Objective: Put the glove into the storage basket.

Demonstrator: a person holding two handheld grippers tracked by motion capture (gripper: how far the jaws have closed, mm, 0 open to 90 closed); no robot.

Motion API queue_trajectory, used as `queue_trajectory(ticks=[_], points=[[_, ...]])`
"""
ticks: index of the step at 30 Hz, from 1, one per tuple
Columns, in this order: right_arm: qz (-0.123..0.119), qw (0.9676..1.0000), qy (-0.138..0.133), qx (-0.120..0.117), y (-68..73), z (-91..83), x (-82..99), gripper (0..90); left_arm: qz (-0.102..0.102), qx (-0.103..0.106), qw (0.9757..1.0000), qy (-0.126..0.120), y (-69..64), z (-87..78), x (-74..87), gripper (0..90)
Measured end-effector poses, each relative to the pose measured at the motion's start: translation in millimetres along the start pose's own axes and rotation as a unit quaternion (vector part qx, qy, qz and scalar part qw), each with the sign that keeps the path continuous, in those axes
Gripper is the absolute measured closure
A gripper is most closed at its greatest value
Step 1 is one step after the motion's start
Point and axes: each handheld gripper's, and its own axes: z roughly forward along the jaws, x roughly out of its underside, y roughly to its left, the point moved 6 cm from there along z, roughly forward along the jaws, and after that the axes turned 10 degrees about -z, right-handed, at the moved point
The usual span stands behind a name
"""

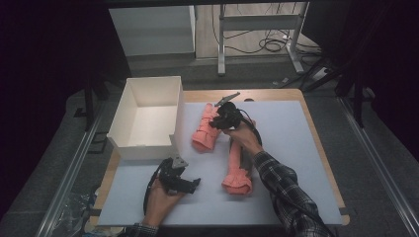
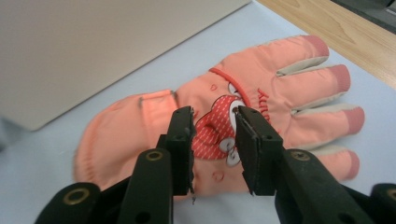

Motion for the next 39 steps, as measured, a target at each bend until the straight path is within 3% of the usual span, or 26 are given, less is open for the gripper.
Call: queue_trajectory(ticks=[2, 6, 10, 14, 26, 34, 37, 39], points=[[0.0, 0.9999, 0.014, 0.005, -3.4, 11.0, 0.5, 60.4, 0.0, 0.0, 1.0, 0.0, -0.1, 0.0, -0.1, 1.3], [0.006, 0.9995, 0.029, 0.006, -5.5, 20.7, 2.9, 62.1, -0.001, 0.001, 1.0, -0.001, -0.2, 0.1, -0.1, 1.4], [0.007, 0.9986, 0.052, 0.0, -4.0, 27.9, 5.9, 81.4, -0.001, 0.001, 1.0, -0.001, -0.2, 0.1, -0.1, 1.3], [0.01, 0.9984, 0.054, -0.006, -3.5, 28.8, 6.7, 88.8, -0.001, 0.001, 1.0, -0.001, -0.2, 0.1, -0.1, 1.4], [0.005, 0.9993, 0.036, 0.001, -3.8, 12.7, 0.2, 90.0, -0.001, 0.0, 1.0, 0.0, -0.2, 0.1, 0.0, 1.4], [0.0, 1.0, 0.005, -0.005, 0.3, -4.7, -10.6, 90.0, -0.001, 0.001, 1.0, 0.0, -0.2, 0.1, 0.0, 1.4], [-0.018, 0.9997, 0.015, 0.008, 2.9, -8.7, -14.5, 89.7, -0.001, 0.0, 1.0, 0.0, -0.2, 0.1, 0.0, 1.3], [-0.018, 0.9995, 0.026, 0.007, 2.6, -3.8, -11.8, 87.9, 0.0, 0.0, 1.0, 0.0, 0.0, 0.0, 0.0, 1.4]])
